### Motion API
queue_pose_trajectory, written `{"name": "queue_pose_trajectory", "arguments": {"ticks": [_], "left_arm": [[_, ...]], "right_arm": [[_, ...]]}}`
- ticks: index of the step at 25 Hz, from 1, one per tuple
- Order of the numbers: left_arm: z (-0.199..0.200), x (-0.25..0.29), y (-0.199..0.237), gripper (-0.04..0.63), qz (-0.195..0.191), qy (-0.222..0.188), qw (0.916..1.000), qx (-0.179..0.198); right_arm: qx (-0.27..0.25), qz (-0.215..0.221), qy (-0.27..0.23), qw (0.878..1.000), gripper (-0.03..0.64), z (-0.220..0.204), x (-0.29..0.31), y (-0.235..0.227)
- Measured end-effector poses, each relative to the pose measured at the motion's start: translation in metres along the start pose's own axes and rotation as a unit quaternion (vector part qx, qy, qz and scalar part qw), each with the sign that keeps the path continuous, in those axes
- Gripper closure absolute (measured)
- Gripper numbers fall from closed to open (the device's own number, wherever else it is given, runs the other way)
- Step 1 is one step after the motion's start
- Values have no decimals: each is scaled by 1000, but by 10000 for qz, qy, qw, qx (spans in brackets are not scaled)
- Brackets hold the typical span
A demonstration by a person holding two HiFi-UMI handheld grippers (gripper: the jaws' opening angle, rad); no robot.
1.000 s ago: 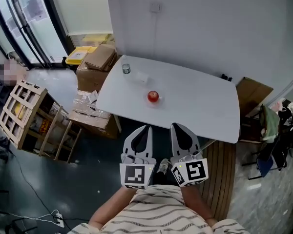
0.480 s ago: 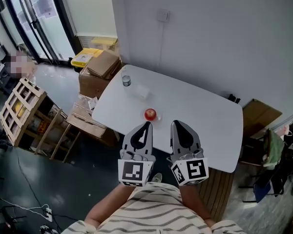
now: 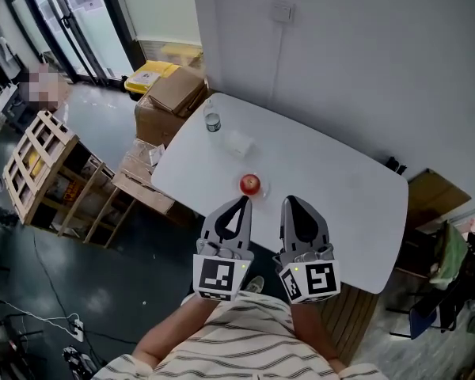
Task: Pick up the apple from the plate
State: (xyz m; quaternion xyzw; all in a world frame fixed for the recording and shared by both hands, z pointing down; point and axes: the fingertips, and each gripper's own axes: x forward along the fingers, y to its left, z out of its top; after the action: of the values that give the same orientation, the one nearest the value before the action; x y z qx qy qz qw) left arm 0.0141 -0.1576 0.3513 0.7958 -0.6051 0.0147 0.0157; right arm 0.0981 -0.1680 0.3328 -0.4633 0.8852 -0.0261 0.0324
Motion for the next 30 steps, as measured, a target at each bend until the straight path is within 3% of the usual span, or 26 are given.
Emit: {"name": "queue_pose_trajectory", "arguments": {"ticks": [8,21,30], "left_arm": [[-31,28,28,592,-303,321,9986,-278],[-82,67,39,591,-749,698,9941,-349],[-118,85,39,579,-900,982,9899,-483]], "right_arm": [[-11,-263,320,9991,606,-25,34,-3],[135,-694,900,9934,606,-83,66,-23],[230,-749,1210,9896,606,-118,75,-30]]}}
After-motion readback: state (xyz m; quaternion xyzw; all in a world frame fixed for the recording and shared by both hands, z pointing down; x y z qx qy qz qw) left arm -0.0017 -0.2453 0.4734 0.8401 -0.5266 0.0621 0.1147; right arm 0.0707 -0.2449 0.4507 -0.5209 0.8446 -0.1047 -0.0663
